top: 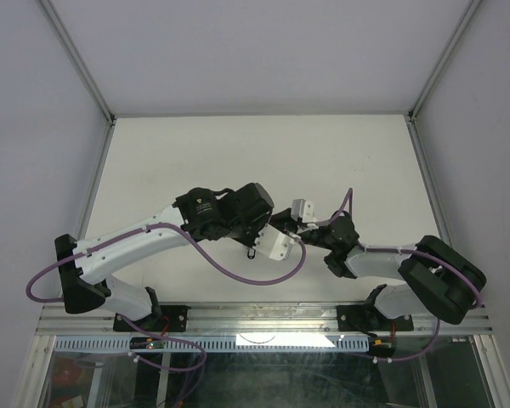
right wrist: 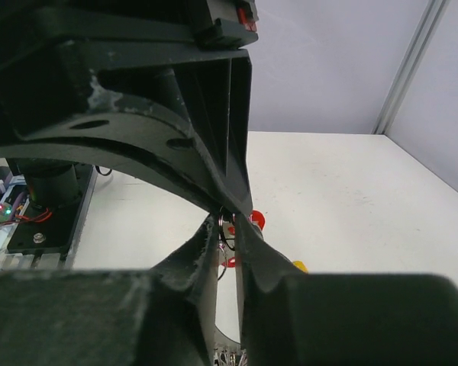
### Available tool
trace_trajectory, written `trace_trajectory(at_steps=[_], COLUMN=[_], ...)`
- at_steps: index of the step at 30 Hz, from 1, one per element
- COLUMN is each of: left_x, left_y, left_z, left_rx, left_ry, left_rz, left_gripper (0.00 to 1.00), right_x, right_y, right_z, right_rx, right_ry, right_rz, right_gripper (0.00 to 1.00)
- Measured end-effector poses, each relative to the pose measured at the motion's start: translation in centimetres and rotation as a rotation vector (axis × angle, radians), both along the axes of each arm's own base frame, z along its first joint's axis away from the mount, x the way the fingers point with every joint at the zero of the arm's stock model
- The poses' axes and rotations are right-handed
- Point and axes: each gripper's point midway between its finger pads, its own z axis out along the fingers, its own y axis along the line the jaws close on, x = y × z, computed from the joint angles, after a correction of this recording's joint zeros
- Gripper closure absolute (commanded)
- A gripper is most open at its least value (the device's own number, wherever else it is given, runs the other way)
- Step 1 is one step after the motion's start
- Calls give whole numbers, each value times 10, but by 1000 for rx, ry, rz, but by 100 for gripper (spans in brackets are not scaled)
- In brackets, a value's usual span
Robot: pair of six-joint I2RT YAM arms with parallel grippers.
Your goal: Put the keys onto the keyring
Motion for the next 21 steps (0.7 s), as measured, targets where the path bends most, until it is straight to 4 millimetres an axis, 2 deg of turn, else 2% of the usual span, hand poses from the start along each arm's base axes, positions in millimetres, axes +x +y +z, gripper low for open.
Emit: trace_trajectory(at_steps=[2,7,11,14,21], left_x=[0,-1,-1,-3,-13], left_y=[1,2,2,4,17], left_z=[-1,0,2,6,22], left_rx=[3,-3,-38,-88,-289], left_ry=[0,-2,-16,-32,-67], left_rz=[1,2,6,10,41], left_gripper=[100,100,83,74,70], right_x=[0,-2,-2,-4,-12], right_y=[0,1,0,-3,-12], right_z=[0,0,2,5,4], right_rx=[-1,-5,-3,2,3], right_ry=[-3,-24,-39,-48,-58], right_rz=[2,6,3,-3,-5], right_gripper=[100,100,100,100,100])
